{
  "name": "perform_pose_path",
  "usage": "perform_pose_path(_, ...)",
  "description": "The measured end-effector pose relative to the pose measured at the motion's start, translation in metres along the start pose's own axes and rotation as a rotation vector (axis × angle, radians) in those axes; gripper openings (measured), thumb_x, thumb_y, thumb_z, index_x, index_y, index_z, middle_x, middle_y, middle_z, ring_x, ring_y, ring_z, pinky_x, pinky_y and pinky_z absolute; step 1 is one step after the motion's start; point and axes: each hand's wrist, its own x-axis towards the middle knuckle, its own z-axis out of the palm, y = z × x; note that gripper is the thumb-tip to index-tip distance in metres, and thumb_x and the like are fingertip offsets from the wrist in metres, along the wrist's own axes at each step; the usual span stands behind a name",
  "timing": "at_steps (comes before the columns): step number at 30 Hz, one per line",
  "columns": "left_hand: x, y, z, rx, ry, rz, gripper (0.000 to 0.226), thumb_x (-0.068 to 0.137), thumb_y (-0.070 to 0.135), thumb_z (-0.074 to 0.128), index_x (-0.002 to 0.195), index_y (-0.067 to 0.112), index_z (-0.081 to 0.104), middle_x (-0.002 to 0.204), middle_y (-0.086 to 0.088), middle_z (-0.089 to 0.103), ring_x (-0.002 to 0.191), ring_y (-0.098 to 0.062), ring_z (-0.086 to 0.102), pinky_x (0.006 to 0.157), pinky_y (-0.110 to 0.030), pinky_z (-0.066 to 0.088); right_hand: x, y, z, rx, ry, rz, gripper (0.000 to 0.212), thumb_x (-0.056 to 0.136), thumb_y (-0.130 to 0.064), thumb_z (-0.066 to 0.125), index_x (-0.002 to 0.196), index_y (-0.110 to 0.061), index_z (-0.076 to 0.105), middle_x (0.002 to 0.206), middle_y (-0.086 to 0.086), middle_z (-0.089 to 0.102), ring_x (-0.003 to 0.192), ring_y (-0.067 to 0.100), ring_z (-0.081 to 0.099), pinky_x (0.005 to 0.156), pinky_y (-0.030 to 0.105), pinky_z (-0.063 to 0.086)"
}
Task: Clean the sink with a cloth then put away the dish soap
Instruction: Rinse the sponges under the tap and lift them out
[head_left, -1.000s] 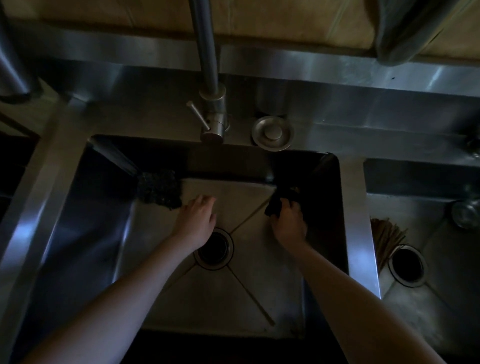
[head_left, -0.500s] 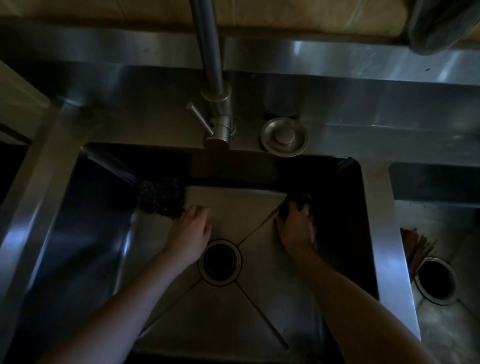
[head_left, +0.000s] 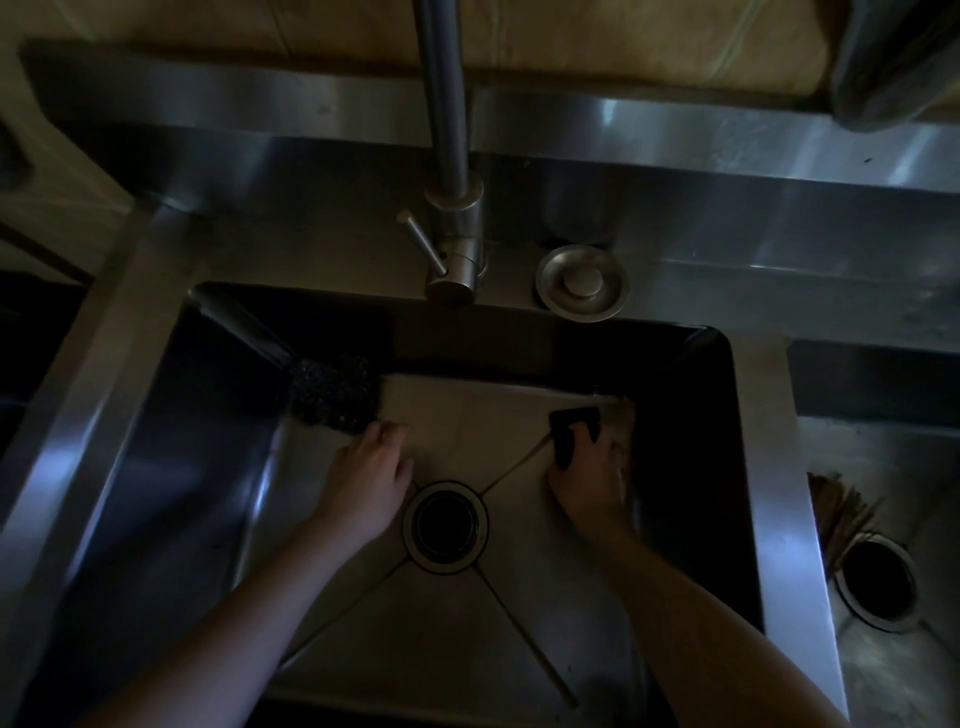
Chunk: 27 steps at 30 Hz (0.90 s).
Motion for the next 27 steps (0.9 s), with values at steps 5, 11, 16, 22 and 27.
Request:
perform_pose_path(5,-0.010,-0.009,-0.002,-0.016,-0.002,-0.038,0.037,0.093,0.023,0.050,0.128,0.013,0.048,0.125,-0.010,0.050,0.109,-0.031,0.052,0.091,-0.042,0.041,-0.006,0.001,0.006,-0.020,-0.026,0.003,0.056,0.087,-0.024,0.057,0.138,-0.019,0.035,0.143,0.019,0.030,0.124,0.041,0.036,0.099,0.048,0.040)
perform_pose_path(11,-0.018,-0.019,-0.004,-0.063,0.010,-0.055,0.038,0.091,0.019,0.053,0.128,0.012,0.049,0.126,-0.012,0.051,0.111,-0.032,0.052,0.094,-0.044,0.042,-0.005,0.000,0.001,0.033,-0.025,0.009,0.062,0.077,-0.019,0.061,0.135,-0.019,0.040,0.134,0.018,0.037,0.121,0.040,0.036,0.100,0.045,0.035)
perform_pose_path(16,-0.024,-0.021,-0.009,-0.071,0.027,-0.064,0.040,0.090,0.018,0.054,0.129,0.014,0.048,0.126,-0.011,0.051,0.112,-0.031,0.051,0.094,-0.043,0.042,-0.011,-0.010,0.003,0.092,-0.075,-0.001,0.067,0.070,-0.016,0.067,0.132,-0.019,0.043,0.133,0.016,0.038,0.120,0.038,0.040,0.102,0.045,0.038)
perform_pose_path(22,-0.035,-0.023,-0.021,-0.104,0.039,-0.079,0.037,0.092,0.019,0.051,0.129,0.014,0.047,0.126,-0.010,0.048,0.114,-0.030,0.050,0.096,-0.043,0.041,-0.025,-0.024,0.003,0.090,-0.126,-0.045,0.074,0.068,-0.017,0.071,0.136,-0.016,0.041,0.131,0.016,0.044,0.118,0.035,0.046,0.102,0.042,0.041)
perform_pose_path(27,-0.038,-0.028,-0.027,-0.065,0.044,-0.085,0.038,0.093,0.020,0.049,0.130,0.014,0.045,0.129,-0.008,0.048,0.116,-0.028,0.049,0.096,-0.041,0.041,-0.034,-0.037,0.005,0.106,-0.131,-0.115,0.067,0.070,-0.016,0.068,0.133,-0.013,0.043,0.128,0.018,0.048,0.118,0.035,0.044,0.102,0.039,0.040)
